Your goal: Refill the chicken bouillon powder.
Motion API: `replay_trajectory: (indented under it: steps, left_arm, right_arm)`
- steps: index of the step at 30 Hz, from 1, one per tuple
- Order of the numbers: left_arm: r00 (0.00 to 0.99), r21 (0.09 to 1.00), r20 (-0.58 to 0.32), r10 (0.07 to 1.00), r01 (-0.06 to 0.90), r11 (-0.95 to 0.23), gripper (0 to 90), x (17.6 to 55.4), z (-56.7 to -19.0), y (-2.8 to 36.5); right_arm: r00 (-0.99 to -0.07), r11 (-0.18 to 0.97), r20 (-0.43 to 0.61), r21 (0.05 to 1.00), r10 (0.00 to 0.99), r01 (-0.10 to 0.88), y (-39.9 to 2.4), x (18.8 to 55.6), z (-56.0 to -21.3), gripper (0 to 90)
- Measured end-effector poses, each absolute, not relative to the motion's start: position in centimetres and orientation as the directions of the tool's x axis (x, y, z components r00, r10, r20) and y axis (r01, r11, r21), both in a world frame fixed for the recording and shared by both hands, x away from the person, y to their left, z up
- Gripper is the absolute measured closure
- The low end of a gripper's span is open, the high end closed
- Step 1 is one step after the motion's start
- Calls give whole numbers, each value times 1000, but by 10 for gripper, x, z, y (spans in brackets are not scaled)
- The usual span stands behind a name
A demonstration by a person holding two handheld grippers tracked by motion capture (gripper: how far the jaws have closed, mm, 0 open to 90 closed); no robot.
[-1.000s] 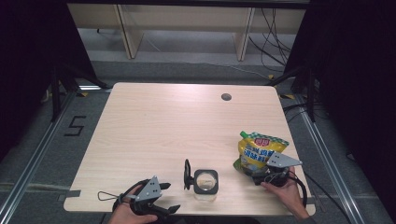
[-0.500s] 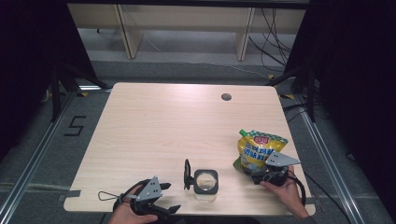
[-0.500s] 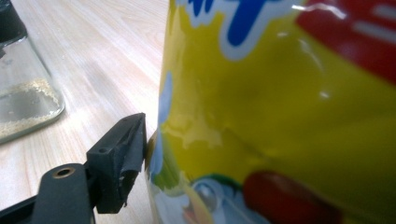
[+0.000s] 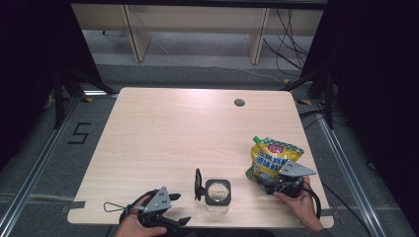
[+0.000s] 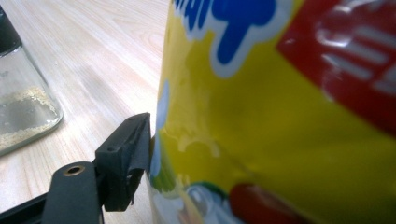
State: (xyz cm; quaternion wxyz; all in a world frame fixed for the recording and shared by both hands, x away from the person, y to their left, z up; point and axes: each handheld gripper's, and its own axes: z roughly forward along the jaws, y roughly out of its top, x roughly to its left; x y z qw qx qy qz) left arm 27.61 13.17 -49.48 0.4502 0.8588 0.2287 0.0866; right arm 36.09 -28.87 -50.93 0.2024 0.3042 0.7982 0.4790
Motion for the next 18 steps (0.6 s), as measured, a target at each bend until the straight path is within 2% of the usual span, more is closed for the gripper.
replay_trajectory:
  steps: [4,7,11,13,18]
  left_arm:
    - [878,820,-81,472,328,-469,223,275,-495,131]
    - [892,820,-55,448,297,-490,224,277,-493,132]
    - [880,815,-67,470,320,-483,225,276,-493,133]
    - [878,821,-64,475,317,-475,225,276,-494,133]
    - [877,819,-64,476,319,-477,225,276,-493,135]
  right_arm:
    - [-727,387,-81,883,682,265,-285,358,-506,264]
    - [-737,404,-104,882,668,242,-282,357,-504,266]
    - [-718,416,-129,878,684,239,-280,352,-497,267]
    - [-716,463,-196,865,670,196,-278,349,-492,267]
    - [-735,523,-262,840,625,146,-272,336,-481,267]
